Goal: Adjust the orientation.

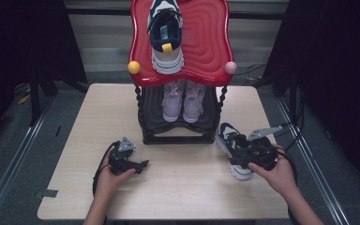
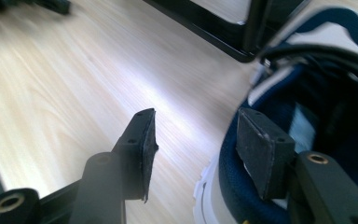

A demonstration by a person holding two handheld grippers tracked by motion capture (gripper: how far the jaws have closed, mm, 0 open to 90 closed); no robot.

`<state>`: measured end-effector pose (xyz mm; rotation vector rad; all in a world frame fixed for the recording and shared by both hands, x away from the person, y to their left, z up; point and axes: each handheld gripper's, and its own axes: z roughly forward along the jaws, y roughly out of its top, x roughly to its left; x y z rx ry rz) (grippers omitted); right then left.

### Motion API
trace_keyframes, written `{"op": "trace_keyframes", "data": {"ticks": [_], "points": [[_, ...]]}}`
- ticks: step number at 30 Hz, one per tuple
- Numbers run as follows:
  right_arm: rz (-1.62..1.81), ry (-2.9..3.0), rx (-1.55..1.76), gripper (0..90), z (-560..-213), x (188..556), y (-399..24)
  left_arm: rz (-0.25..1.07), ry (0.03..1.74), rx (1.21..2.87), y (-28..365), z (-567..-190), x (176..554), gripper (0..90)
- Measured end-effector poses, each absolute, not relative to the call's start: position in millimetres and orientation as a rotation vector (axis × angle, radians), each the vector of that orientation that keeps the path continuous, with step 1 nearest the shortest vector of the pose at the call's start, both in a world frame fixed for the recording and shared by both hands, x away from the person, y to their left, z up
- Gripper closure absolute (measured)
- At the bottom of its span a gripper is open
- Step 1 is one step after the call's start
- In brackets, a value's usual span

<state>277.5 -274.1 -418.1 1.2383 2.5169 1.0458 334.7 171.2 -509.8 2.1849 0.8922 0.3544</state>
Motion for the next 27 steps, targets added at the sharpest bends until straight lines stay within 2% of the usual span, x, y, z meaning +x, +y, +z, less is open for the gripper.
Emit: {"op": "trace_keyframes", "data": {"ticks": [2, 8, 13, 18, 21, 23, 27], "points": [[1.123, 2.544, 1.243, 51.7, -417.9, 278.4, -271.3, 0.356, 0.891, 2.187, 171.5, -509.7, 334.7, 14.1], [1.063, 2.604, 1.208, 48.5, -422.9, 281.3, -254.3, 0.355, 0.89, 2.188, 171.9, -509.6, 334.3, 14.2], [1.07, 2.52, 1.211, 46.3, -415.8, 282.9, -264.9, 0.355, 0.89, 2.187, 172.1, -509.6, 334.1, 14.2], [0.942, 2.531, 1.225, 52.4, -419.7, 283.9, -279.6, 0.359, 0.888, 2.189, 172.3, -509.6, 334.0, 14.2], [0.902, 2.567, 1.234, 67.7, -428.7, 282.9, -278.0, 0.355, 0.89, 2.187, 172.2, -509.6, 333.8, 14.2], [0.894, 2.547, 1.242, 70.7, -430.7, 281.9, -275.5, 0.355, 0.89, 2.187, 172.2, -509.7, 333.8, 14.3], [0.949, 2.523, 1.298, 71.0, -432.3, 282.7, -271.6, 0.355, 0.891, 2.187, 172.3, -509.7, 333.5, 14.3]]}}
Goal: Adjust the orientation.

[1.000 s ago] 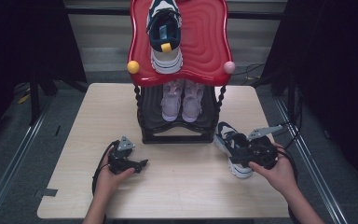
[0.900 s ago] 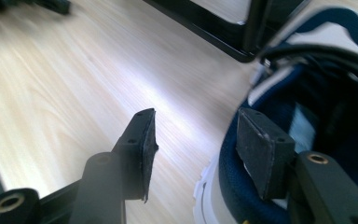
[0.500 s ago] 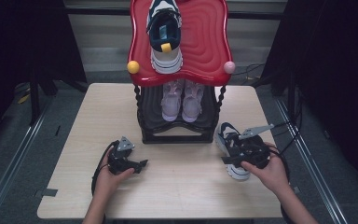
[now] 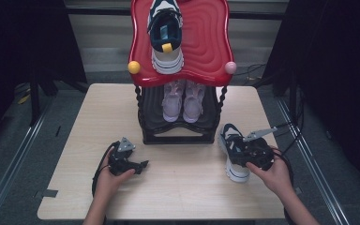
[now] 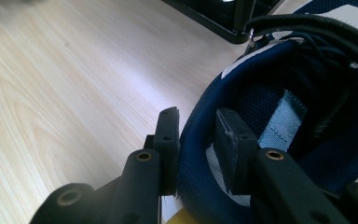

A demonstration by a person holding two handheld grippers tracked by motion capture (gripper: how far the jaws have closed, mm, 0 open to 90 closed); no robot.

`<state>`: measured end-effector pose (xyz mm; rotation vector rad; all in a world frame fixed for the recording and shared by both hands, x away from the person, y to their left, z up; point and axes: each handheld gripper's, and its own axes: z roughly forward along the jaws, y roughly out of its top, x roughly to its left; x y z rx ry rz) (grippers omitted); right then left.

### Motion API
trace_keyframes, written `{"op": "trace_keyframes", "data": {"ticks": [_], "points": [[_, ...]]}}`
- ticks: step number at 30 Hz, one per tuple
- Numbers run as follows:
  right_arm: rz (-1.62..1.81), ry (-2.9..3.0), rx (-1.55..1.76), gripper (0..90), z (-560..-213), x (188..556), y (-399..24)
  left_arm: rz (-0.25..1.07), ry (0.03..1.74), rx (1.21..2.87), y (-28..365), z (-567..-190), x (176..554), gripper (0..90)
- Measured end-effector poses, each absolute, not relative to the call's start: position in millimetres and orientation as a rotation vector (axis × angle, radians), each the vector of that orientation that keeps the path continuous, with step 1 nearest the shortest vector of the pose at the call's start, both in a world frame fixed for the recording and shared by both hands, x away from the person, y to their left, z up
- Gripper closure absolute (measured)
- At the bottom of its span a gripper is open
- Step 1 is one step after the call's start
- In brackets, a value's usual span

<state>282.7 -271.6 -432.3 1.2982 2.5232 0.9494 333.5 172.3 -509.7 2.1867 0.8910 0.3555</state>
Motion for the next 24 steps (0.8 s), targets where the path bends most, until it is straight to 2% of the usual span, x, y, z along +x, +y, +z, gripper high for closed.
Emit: {"op": "trace_keyframes", "data": {"ticks": [4, 9, 13, 19, 24], "points": [[0.982, 2.509, 1.315, 69.5, -433.8, 284.0, -264.0, 0.355, 0.891, 2.187, 172.4, -509.6, 333.5, 14.3], [1.042, 2.536, 1.328, 54.1, -434.4, 287.4, -252.6, 0.355, 0.892, 2.187, 172.4, -509.6, 333.5, 14.3], [0.998, 2.57, 1.258, 47.9, -426.5, 288.9, -252.8, 0.354, 0.892, 2.186, 172.4, -509.6, 333.2, 14.3], [0.984, 2.618, 1.215, 48.5, -418.1, 283.5, -259.5, 0.353, 0.891, 2.187, 172.5, -509.6, 333.3, 14.3], [0.981, 2.67, 1.188, 51.2, -425.8, 281.7, -251.7, 0.353, 0.889, 2.184, 172.4, -509.8, 333.1, 14.3]]}}
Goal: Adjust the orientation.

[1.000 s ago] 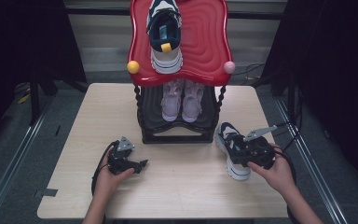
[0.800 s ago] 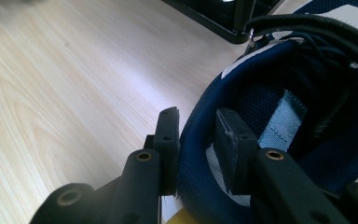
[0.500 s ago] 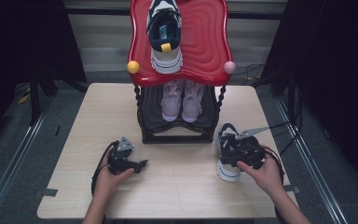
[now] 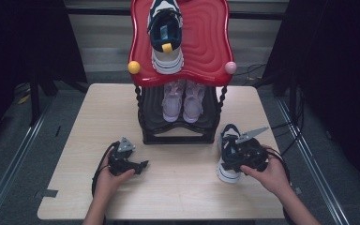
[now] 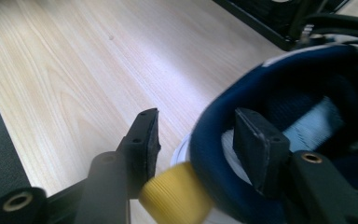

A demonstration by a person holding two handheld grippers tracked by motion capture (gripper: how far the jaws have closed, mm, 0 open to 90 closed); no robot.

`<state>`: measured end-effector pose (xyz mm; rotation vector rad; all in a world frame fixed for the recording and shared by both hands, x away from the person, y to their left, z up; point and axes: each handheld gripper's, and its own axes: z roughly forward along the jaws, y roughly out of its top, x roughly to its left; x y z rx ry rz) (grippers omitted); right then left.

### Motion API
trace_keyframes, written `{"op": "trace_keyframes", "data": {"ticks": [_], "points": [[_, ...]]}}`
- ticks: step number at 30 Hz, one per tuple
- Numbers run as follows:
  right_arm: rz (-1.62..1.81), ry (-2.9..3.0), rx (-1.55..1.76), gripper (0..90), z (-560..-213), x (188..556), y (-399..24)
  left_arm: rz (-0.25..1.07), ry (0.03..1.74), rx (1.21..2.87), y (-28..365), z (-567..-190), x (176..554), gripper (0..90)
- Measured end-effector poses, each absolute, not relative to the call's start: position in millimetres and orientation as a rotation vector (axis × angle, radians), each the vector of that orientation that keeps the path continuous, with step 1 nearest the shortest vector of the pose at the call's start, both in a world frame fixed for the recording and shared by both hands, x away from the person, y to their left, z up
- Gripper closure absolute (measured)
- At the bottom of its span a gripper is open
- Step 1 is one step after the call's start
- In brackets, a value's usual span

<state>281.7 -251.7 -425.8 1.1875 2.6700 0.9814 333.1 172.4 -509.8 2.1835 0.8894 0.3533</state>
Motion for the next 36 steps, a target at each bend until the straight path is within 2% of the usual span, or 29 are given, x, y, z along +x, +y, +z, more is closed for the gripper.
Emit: {"op": "trace_keyframes", "data": {"ticks": [5, 12, 24, 33, 36], "points": [[1.008, 2.682, 1.201, 52.8, -426.7, 285.4, -244.7, 0.353, 0.891, 2.184, 172.5, -509.8, 333.0, 14.3], [0.907, 2.734, 1.169, 49.4, -421.8, 290.1, -241.1, 0.355, 0.891, 2.185, 172.7, -509.7, 333.0, 14.3], [0.538, 2.958, 1.081, 47.2, -415.8, 309.8, -226.3, 0.356, 0.892, 2.186, 172.8, -509.7, 333.0, 14.3], [0.273, 3.061, 0.986, 54.6, -422.6, 318.2, -214.9, 0.352, 0.891, 2.184, 172.9, -509.7, 333.2, 14.4], [0.284, 3.081, 1.001, 56.1, -425.0, 318.6, -213.2, 0.354, 0.891, 2.185, 172.9, -509.7, 333.2, 14.3]]}}
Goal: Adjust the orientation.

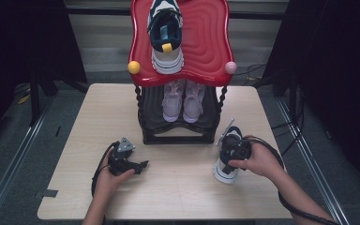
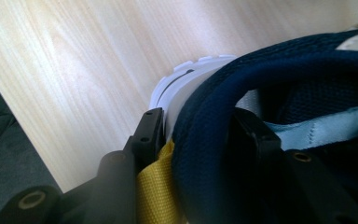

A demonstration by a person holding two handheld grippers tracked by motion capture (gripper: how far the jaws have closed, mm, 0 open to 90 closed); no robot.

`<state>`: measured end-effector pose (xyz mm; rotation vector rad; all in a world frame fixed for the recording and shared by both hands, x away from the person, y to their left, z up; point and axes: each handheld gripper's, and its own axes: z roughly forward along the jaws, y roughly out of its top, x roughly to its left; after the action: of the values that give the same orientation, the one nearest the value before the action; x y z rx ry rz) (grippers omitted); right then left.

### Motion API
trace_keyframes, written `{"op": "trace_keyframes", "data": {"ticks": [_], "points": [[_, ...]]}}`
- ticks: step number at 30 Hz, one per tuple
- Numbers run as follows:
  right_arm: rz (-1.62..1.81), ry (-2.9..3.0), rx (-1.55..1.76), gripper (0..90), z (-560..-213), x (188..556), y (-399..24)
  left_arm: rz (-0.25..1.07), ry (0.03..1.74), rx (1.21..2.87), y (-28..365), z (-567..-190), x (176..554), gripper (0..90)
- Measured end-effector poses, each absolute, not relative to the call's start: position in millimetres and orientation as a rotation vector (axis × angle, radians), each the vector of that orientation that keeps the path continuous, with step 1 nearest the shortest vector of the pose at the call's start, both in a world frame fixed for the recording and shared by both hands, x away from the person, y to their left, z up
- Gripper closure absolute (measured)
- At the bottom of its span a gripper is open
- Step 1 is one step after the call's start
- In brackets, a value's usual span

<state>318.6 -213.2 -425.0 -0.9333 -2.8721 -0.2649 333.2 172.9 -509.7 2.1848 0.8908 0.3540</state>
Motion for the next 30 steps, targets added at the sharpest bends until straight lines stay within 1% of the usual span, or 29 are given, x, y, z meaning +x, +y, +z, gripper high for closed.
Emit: {"op": "trace_keyframes", "data": {"ticks": [5, 10, 18, 20, 30], "points": [[-0.193, -2.896, -0.855, 59.0, -424.7, 321.2, -209.4, 0.355, 0.891, 2.185, 172.9, -509.7, 333.1, 14.3], [-0.139, -2.909, -0.802, 60.0, -426.4, 322.0, -204.7, 0.354, 0.891, 2.185, 172.9, -509.7, 333.1, 14.3], [-0.136, -2.892, -0.785, 63.6, -429.8, 321.4, -201.7, 0.355, 0.891, 2.185, 172.8, -509.7, 333.1, 14.3], [-0.139, -2.876, -0.794, 66.9, -430.4, 319.6, -200.0, 0.355, 0.891, 2.185, 172.9, -509.7, 333.1, 14.3], [-0.177, -2.87, -0.762, 72.6, -431.1, 318.3, -201.7, 0.354, 0.891, 2.185, 172.9, -509.7, 333.1, 14.3]]}}
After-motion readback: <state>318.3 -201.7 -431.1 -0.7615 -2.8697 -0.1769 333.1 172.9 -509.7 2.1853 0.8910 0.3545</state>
